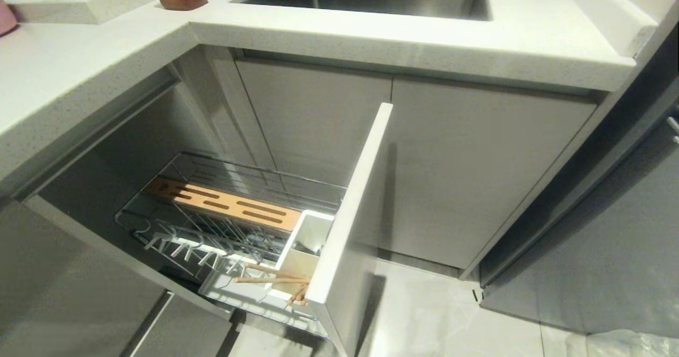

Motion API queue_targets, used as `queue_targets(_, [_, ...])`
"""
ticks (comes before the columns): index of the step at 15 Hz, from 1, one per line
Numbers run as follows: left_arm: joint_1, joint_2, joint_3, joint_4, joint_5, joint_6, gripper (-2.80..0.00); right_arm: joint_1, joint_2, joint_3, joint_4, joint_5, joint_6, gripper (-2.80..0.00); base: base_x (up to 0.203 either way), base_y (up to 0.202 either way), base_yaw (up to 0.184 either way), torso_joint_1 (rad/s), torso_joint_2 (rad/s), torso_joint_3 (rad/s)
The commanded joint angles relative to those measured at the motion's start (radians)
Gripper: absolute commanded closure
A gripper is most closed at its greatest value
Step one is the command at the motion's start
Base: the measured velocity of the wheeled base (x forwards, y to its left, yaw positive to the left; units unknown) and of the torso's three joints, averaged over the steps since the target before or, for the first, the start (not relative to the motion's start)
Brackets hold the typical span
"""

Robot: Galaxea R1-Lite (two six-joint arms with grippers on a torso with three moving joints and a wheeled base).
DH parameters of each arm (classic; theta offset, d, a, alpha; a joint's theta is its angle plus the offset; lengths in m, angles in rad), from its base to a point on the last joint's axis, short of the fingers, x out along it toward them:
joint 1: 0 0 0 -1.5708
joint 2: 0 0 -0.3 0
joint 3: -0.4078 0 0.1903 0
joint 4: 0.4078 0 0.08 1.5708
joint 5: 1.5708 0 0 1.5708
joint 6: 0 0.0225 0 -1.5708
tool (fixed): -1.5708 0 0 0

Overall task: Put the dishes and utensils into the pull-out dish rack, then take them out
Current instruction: Pick up the bowl and place it in the cupboard

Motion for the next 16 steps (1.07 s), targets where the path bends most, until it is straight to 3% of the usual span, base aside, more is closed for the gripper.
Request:
queue_targets(1, [-0.03, -0.096, 0.008, 0.007, -0.001, 0.024, 0.0, 0.0, 0.001, 0.0, 0.0, 0.0, 0.0, 0.0, 0.0, 0.0, 0.0, 0.0, 0.0, 0.0])
queue_targets(3, [-0.103, -0.17, 0.021, 0.009, 0.002, 0.048, 0.0, 0.0, 0.001, 0.0, 0.0, 0.0, 0.0, 0.0, 0.0, 0.0, 0.0, 0.0, 0.0, 0.0])
queue_targets(6, [-0.296, -0.261, 0.021, 0.001, 0.043, 0.032, 0.0, 0.0, 0.001, 0.0, 0.0, 0.0, 0.0, 0.0, 0.0, 0.0, 0.0, 0.0, 0.0, 0.0])
queue_targets(8, [-0.499, -0.305, 0.023, -0.026, 0.096, -0.025, 0.0, 0.0, 0.001, 0.0, 0.0, 0.0, 0.0, 0.0, 0.0, 0.0, 0.0, 0.0, 0.0, 0.0])
queue_targets(11, [-0.836, -0.389, 0.048, -0.064, 0.116, -0.1, 0.0, 0.0, 0.001, 0.0, 0.0, 0.0, 0.0, 0.0, 0.0, 0.0, 0.0, 0.0, 0.0, 0.0])
queue_targets(13, [-1.084, -0.459, 0.099, -0.167, 0.086, -0.176, 0.0, 0.0, 0.001, 0.0, 0.0, 0.0, 0.0, 0.0, 0.0, 0.0, 0.0, 0.0, 0.0, 0.0])
queue_targets(14, [-1.188, -0.49, 0.149, -0.275, 0.053, -0.219, 0.0, 0.0, 0.001, 0.0, 0.0, 0.0, 0.0, 0.0, 0.0, 0.0, 0.0, 0.0, 0.0, 0.0])
queue_targets(16, [-1.316, -0.512, 0.264, -0.531, -0.011, -0.359, 0.0, 0.0, 0.001, 0.0, 0.0, 0.0, 0.0, 0.0, 0.0, 0.0, 0.0, 0.0, 0.0, 0.0])
